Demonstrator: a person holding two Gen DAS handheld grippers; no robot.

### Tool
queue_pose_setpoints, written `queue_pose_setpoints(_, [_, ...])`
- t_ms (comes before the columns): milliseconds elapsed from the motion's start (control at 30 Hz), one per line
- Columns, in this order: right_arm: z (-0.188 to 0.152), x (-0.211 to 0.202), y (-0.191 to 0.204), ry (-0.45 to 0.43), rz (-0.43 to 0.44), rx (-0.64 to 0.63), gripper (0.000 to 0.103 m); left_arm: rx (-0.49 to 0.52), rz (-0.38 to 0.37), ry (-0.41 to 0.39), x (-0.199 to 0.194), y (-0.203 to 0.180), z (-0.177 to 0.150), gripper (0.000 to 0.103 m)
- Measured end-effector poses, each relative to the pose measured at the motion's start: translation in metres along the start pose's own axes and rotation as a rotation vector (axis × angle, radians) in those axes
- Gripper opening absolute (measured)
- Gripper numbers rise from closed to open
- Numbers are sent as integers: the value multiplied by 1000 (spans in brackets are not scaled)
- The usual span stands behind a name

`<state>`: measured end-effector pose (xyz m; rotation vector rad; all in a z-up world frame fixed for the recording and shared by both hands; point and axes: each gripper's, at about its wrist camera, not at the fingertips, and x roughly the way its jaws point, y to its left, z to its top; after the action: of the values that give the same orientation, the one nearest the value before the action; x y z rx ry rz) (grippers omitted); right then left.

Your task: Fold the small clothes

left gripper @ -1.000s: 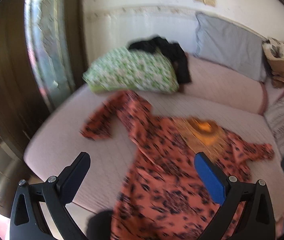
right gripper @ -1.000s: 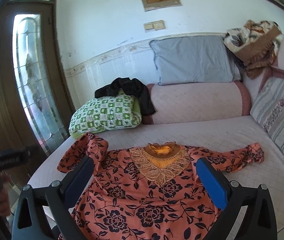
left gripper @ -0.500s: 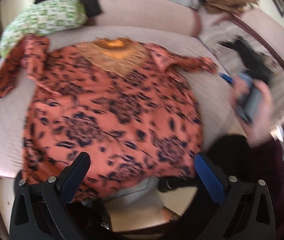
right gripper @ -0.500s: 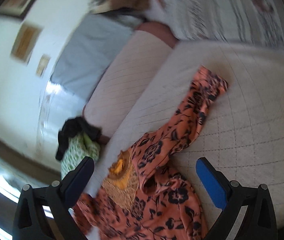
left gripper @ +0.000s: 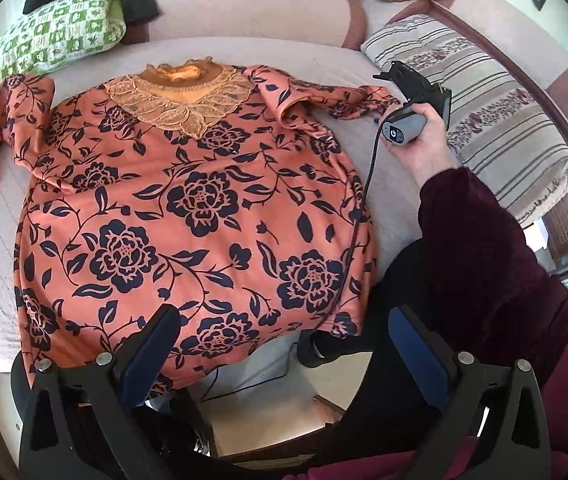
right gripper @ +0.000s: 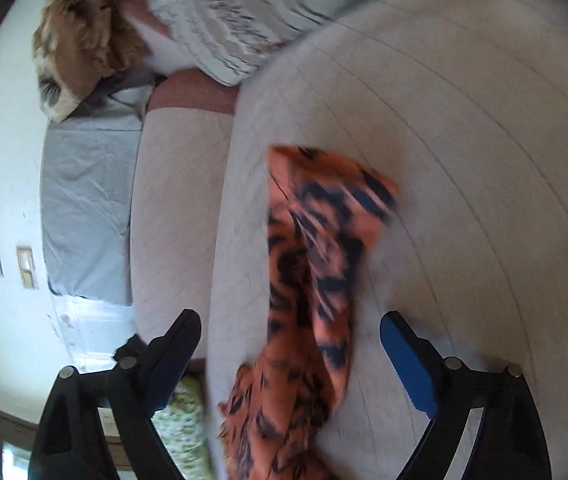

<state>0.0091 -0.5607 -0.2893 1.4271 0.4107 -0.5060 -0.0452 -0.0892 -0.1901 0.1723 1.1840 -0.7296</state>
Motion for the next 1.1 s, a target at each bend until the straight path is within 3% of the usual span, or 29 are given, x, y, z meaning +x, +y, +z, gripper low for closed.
queue_pose_setpoints(100, [10, 18, 5, -8, -52, -55, 61, -23, 84, -21, 0, 9, 9, 103])
queue_pose_setpoints(133, [13, 23, 4, -12, -68, -63, 40, -30, 114, -36, -1, 13, 12, 103])
queue_pose_setpoints(167, [15, 25, 2, -10, -72, -58, 27, -32, 155, -58, -3, 17, 18, 103])
queue_pose_setpoints(267, [14, 27, -1, -7, -12, -3, 19, -18, 285, -129, -7, 28, 31, 103])
queue_pose_setpoints(367, [1, 22, 31, 3, 94, -105, 17, -8, 412, -180, -5, 42, 45, 103])
queue_pose_setpoints(500, [-45, 16, 93, 116, 312, -315, 17, 1, 551, -205, -2, 63, 65, 103])
queue_pose_setpoints(600, [-106, 21, 132, 293, 459, -435, 17, -52, 581, -220, -7, 84, 69, 103])
queue_pose_setpoints(700, [-178, 39, 151, 482, 513, -520, 21, -109, 607, -219, -16, 104, 66, 103])
queue_pose_setpoints(733, [-204, 49, 153, 555, 512, -524, 27, -121, 609, -218, -17, 108, 65, 103])
queue_pose_setpoints(767, [-226, 59, 152, 628, 496, -533, 54, -136, 609, -219, -18, 114, 64, 103])
queue_pose_setpoints(833, [-259, 78, 148, 761, 439, -536, 89, -165, 599, -225, -22, 126, 64, 103])
queue_pose_setpoints(900, [-263, 82, 140, 766, 443, -487, 89, -191, 572, -223, -19, 136, 66, 103])
queue_pose_setpoints(1000, [-238, 71, 127, 706, 424, -446, 89, -224, 490, -221, -11, 150, 77, 103])
queue_pose_setpoints(1100, [-219, 47, 117, 618, 339, -453, 89, -263, 424, -197, 11, 159, 94, 103])
